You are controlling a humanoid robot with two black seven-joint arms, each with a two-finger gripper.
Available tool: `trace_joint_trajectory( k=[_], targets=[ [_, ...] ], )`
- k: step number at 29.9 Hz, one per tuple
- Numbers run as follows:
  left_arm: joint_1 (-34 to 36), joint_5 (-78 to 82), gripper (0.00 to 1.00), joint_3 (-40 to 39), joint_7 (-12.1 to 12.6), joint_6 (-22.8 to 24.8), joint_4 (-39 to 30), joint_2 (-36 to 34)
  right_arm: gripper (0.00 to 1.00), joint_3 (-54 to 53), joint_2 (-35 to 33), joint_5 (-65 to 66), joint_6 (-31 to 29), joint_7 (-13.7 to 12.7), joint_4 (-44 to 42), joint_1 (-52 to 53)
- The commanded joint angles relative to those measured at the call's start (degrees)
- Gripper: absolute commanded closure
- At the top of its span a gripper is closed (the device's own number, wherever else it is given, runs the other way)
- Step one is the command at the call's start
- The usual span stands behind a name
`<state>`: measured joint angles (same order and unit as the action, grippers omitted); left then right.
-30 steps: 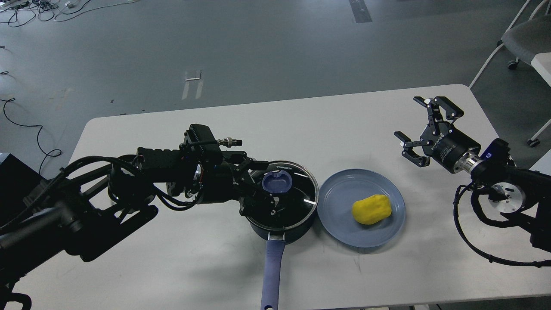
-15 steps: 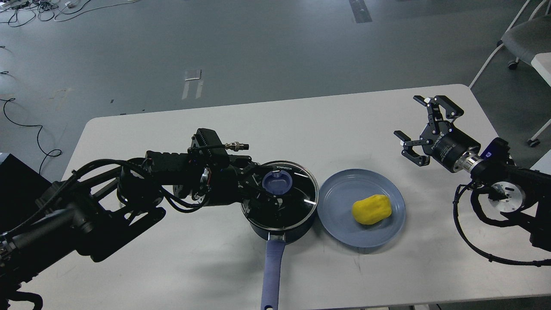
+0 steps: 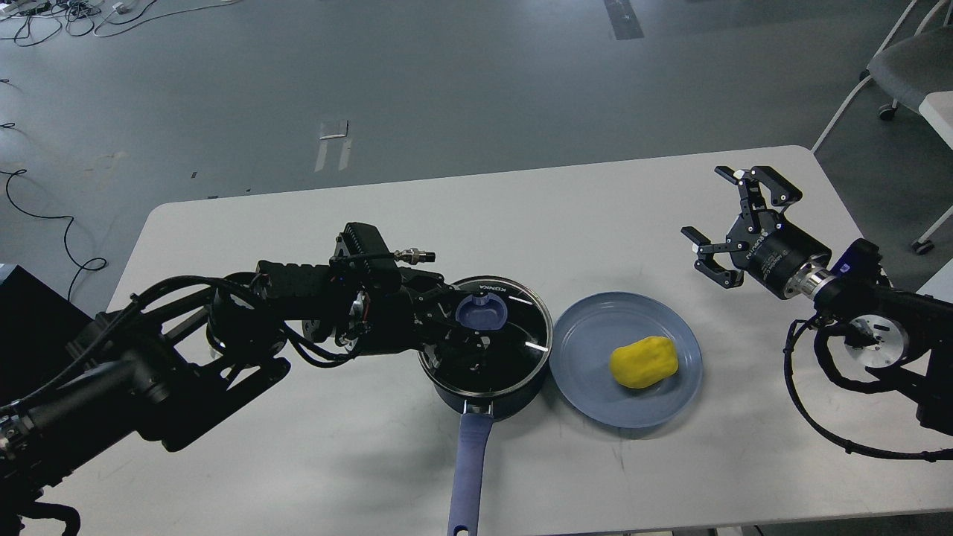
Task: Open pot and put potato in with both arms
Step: 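Lift the glass lid off the pot with the left gripper, then set the glass lid on the table beside the pot, left gripper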
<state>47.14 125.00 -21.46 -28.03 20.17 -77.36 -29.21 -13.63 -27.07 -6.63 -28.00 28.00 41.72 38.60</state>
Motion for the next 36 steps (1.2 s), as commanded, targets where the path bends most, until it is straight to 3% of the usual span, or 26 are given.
trace_joint_trajectory(
  k=[1,9,12,19,27,36],
  targets=[
    [0.76,0.00,0.61,-0.25,0.03,0.04,-0.77,-0.84,0.00,-0.08,0.00,0.04,0.00,0.00,0.03,0.07],
    [5.15,-4.93,0.60,-0.34,0.03,0.04,-4.20,-8.92,0.00,-0.08,0.00,-0.05,0.00,0.00,0.03,0.07],
    [6.21,-8.01,0.59,-0.34,0.03,-0.04,-5.34,-14.97,0.00,-0.08,0.00,0.04,0.00,0.00,0.03,0.07],
    [2.44,-11.00,0.59,2.20,0.03,-4.86,-4.03,-27.19,0.00,-0.08,0.00,0.04,0.00,0.00,0.03,0.07],
    [-6.61,-13.99,0.58,4.23,0.03,-12.17,2.03,-28.88,0.00,-0.08,0.09,0.04,0.00,0.00,0.03,0.07],
    [-9.70,-14.08,0.56,4.32,0.03,-13.14,7.48,-26.16,0.00,0.00,0.09,0.04,0.00,0.00,0.03,-0.10]
  ],
)
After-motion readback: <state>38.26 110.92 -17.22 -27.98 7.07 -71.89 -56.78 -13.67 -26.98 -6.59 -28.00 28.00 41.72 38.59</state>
